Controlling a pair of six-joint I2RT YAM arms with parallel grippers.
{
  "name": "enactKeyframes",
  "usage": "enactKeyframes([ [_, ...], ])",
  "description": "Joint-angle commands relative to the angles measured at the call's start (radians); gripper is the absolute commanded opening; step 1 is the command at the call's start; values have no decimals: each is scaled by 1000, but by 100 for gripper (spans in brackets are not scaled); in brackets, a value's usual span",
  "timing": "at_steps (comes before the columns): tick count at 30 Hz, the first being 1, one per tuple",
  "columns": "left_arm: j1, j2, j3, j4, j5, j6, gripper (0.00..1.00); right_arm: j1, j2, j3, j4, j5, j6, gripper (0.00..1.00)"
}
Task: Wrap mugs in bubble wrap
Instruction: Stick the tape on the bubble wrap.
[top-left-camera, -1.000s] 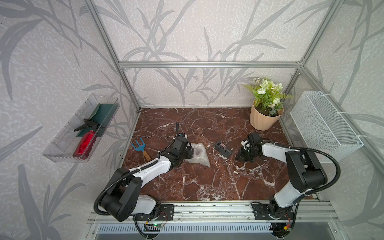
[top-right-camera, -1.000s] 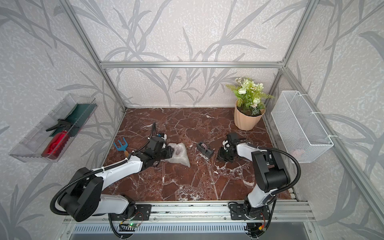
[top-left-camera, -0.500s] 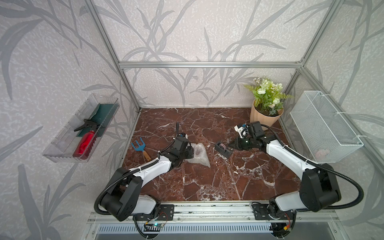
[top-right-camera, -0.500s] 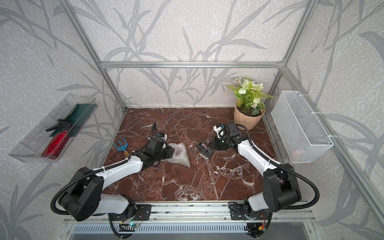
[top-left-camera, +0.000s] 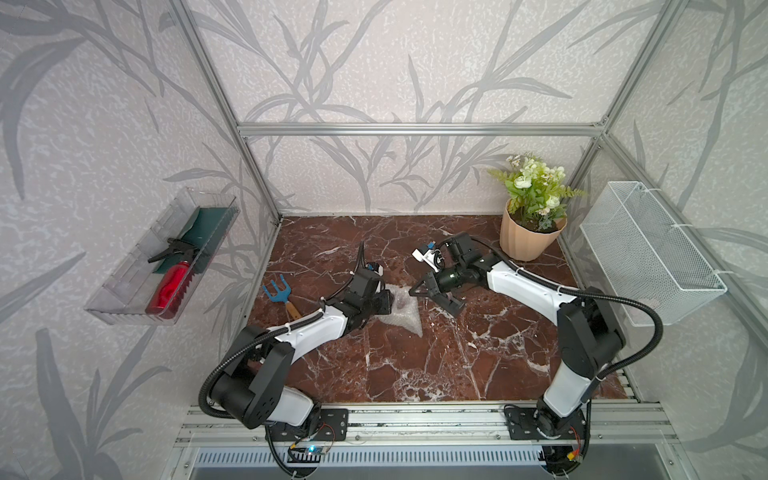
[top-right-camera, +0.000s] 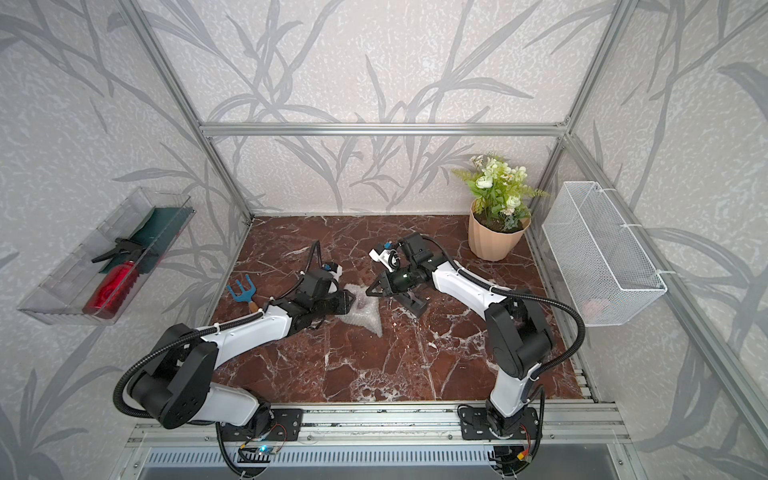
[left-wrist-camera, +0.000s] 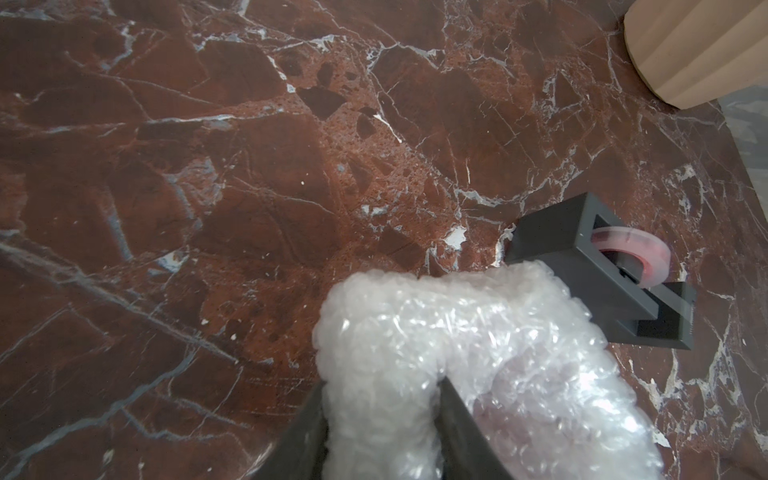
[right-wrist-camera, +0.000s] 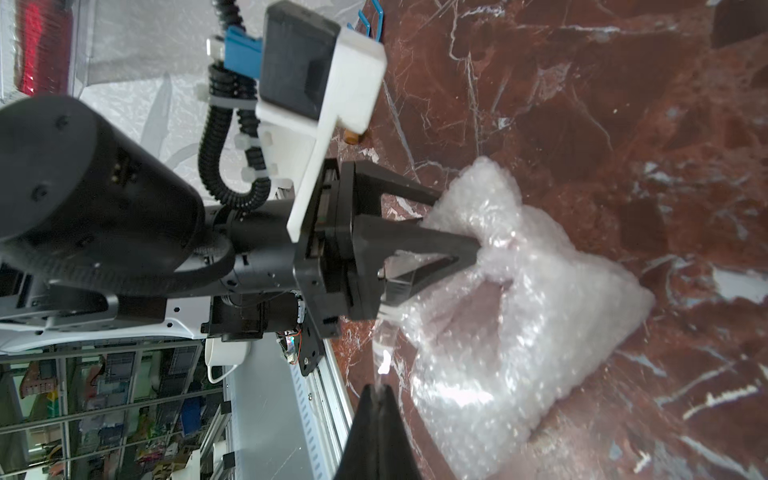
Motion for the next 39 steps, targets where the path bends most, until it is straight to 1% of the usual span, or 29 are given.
enactKeyframes([
  [1,-7,29,12,-44,35,37,37,7,58,49,-62,-49,-55,0],
  [10,-9,34,20,-59,44,41,37,22,200,129,-85,-47,-56,0],
  [14,-9,36,27,-71,46,46,37,22,239,151,-142,-5,-58,0],
  [26,-9,31,32,-95,31,46,38,23,268,154,-172,98,11,0],
  [39,-11,19,40,-112,9,45,39,41,287,168,-227,166,13,0],
])
